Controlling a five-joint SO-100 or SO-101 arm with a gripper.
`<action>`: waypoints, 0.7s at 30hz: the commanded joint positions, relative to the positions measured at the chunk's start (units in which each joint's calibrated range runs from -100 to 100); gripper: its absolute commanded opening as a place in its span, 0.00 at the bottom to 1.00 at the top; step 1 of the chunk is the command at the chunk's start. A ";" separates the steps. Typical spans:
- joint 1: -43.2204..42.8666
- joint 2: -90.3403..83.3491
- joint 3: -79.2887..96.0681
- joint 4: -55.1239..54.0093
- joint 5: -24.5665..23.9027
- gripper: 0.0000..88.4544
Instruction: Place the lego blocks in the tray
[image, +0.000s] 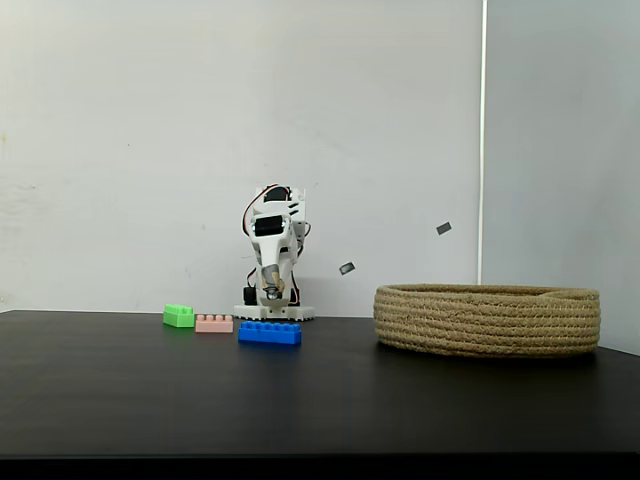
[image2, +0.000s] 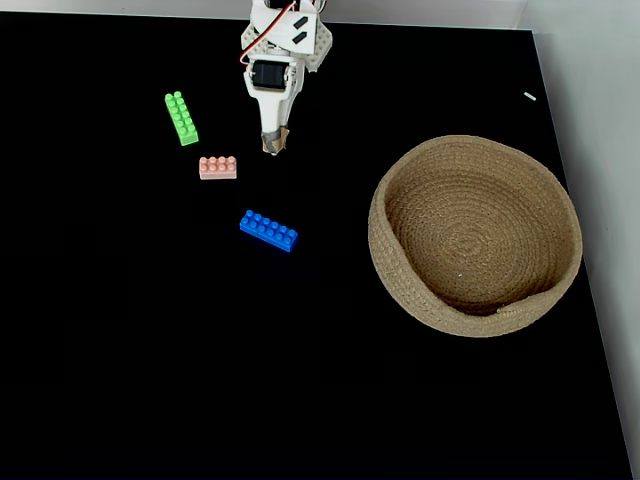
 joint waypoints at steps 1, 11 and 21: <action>-0.04 -0.58 -0.60 0.18 3.13 0.00; -0.45 -0.58 -0.69 0.52 2.44 0.00; 2.10 -0.58 -0.60 0.85 0.98 0.00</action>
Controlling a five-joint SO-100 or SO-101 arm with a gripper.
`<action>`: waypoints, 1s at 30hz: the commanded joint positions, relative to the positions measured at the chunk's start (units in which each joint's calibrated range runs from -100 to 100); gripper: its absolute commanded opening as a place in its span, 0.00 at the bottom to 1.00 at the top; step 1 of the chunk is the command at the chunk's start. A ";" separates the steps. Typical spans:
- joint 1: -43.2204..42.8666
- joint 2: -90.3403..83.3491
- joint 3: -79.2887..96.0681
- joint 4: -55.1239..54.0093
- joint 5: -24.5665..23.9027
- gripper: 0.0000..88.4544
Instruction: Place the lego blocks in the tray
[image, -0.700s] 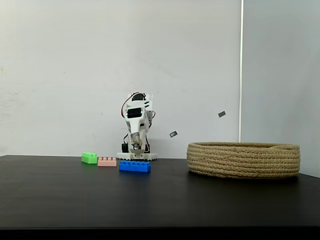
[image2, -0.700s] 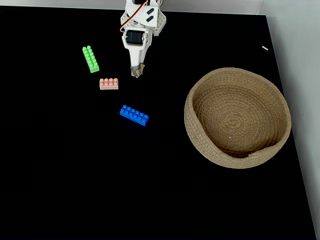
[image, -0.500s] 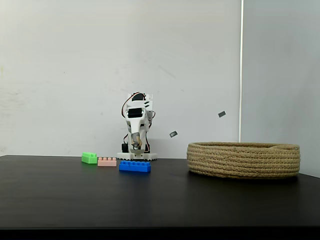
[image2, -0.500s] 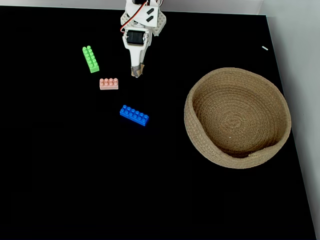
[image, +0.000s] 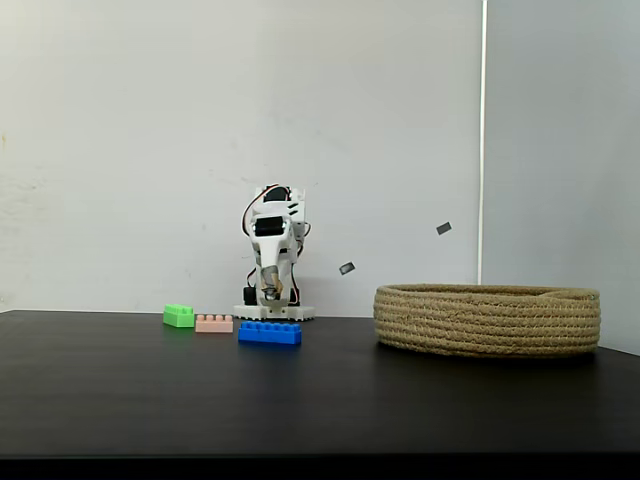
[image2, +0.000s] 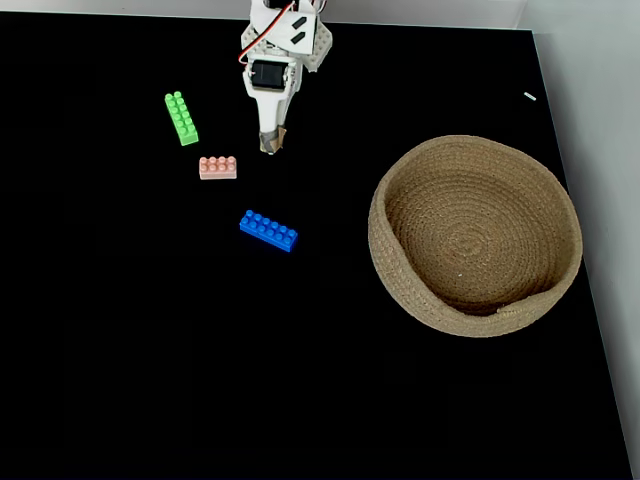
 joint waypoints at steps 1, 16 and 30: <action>0.64 -0.58 -0.24 0.36 -0.29 0.00; -0.77 -0.58 -0.06 -0.39 0.54 0.00; -2.99 27.71 -18.39 -4.47 -3.17 0.17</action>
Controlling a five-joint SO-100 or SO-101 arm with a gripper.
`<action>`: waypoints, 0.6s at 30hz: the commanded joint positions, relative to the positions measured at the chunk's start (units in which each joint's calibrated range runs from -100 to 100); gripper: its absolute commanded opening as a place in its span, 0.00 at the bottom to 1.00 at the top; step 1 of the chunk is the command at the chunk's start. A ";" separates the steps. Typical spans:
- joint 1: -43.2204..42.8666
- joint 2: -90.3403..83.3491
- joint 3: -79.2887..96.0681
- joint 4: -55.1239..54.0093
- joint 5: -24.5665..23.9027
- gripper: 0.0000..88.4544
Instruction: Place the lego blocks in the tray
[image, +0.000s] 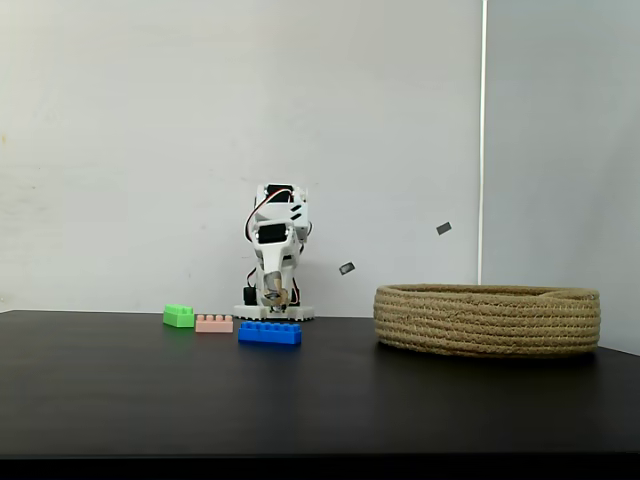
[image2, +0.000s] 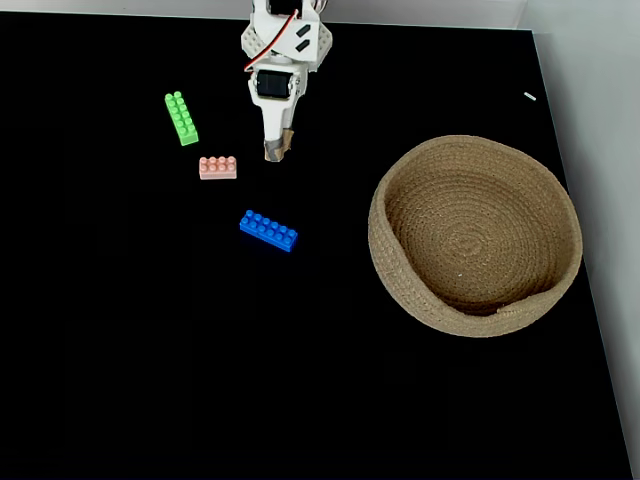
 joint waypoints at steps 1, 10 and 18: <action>0.43 14.61 -12.81 -1.06 -1.51 0.17; 2.16 47.80 -37.25 -1.23 -3.22 0.22; 4.47 70.50 -54.86 -1.81 -3.08 0.24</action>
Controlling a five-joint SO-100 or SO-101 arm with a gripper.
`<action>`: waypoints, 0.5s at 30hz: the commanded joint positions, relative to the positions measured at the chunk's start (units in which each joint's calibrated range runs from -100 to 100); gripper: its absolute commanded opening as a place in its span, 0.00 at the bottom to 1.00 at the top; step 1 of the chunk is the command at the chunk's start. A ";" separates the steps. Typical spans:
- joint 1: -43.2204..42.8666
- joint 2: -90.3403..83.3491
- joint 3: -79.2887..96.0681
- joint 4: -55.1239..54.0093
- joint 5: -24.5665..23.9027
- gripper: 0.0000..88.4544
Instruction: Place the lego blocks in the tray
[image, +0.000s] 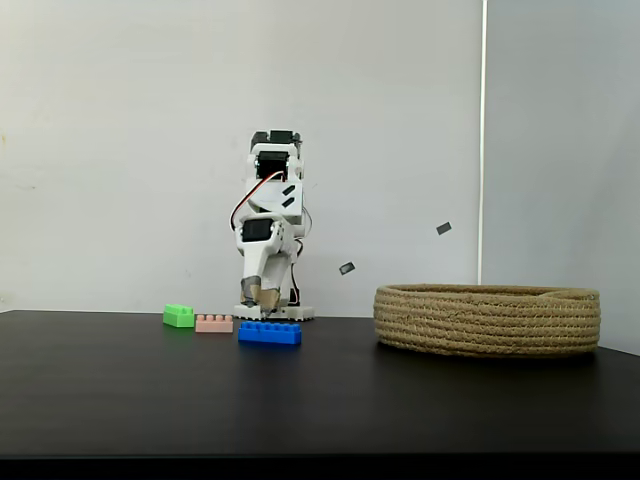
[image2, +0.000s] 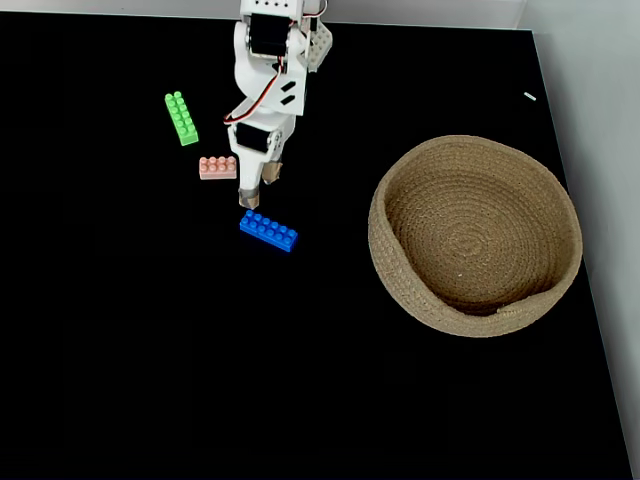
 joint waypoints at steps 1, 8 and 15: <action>1.71 9.30 -12.59 -0.35 0.39 0.25; 2.94 20.39 -22.35 1.99 1.66 0.26; 1.71 23.48 -25.45 2.65 1.76 0.26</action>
